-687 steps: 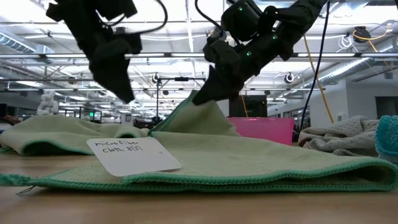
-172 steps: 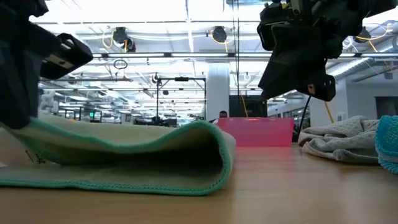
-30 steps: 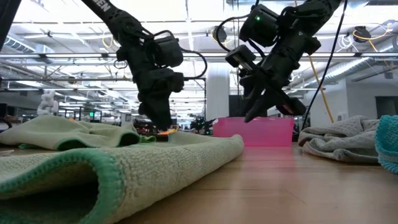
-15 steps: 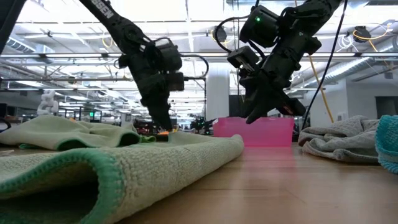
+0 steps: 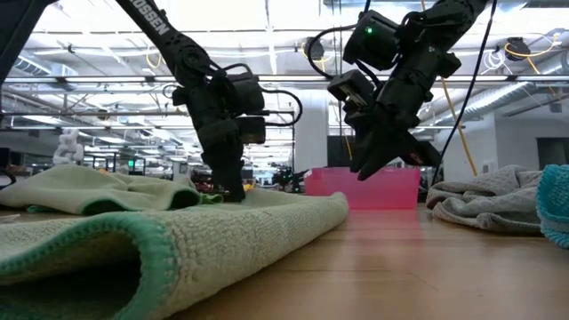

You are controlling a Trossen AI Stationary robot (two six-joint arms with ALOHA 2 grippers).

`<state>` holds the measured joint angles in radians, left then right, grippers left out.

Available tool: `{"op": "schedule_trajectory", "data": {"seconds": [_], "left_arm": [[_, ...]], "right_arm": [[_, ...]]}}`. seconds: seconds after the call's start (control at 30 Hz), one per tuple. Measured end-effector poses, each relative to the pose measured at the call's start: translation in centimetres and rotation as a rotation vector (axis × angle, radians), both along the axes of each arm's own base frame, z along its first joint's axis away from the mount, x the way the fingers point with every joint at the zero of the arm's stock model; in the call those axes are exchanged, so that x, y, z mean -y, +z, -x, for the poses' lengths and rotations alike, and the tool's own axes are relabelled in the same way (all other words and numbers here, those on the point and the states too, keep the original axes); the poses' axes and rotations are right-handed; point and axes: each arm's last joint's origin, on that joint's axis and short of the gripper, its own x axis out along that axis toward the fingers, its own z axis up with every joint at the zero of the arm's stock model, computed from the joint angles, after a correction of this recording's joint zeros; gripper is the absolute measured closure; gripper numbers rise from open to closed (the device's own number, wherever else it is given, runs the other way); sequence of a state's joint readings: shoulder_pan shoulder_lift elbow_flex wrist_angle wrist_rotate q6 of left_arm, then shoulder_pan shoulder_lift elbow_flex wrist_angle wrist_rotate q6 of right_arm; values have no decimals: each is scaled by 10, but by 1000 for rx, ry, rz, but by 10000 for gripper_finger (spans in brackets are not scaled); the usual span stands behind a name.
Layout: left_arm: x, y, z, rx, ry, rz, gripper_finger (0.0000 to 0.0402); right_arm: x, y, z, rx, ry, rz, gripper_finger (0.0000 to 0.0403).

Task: Fold microfiber towels
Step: Fold the right light green microfiber cloth

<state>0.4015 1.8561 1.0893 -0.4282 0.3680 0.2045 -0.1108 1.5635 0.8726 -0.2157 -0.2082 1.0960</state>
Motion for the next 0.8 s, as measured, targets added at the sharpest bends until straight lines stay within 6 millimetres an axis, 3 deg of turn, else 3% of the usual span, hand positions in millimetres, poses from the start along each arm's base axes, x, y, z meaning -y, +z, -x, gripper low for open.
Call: {"op": "schedule_trajectory", "data": {"seconds": [0.07, 0.13, 0.47, 0.63, 0.8], "left_arm": [[2, 0, 1, -8, 0, 14, 361], [3, 3, 1, -5, 10, 36, 389], [7, 46, 13, 76, 27, -16, 395], [3, 48, 12, 107, 20, -53, 397], [1, 32, 6, 85, 22, -41, 399]], "right_arm": [[0, 0, 0, -3, -19, 3, 351], [1, 0, 0, -6, -39, 19, 351], [2, 0, -1, -4, -84, 44, 351], [2, 1, -2, 2, -117, 48, 349], [-4, 1, -3, 4, -135, 42, 326]]}}
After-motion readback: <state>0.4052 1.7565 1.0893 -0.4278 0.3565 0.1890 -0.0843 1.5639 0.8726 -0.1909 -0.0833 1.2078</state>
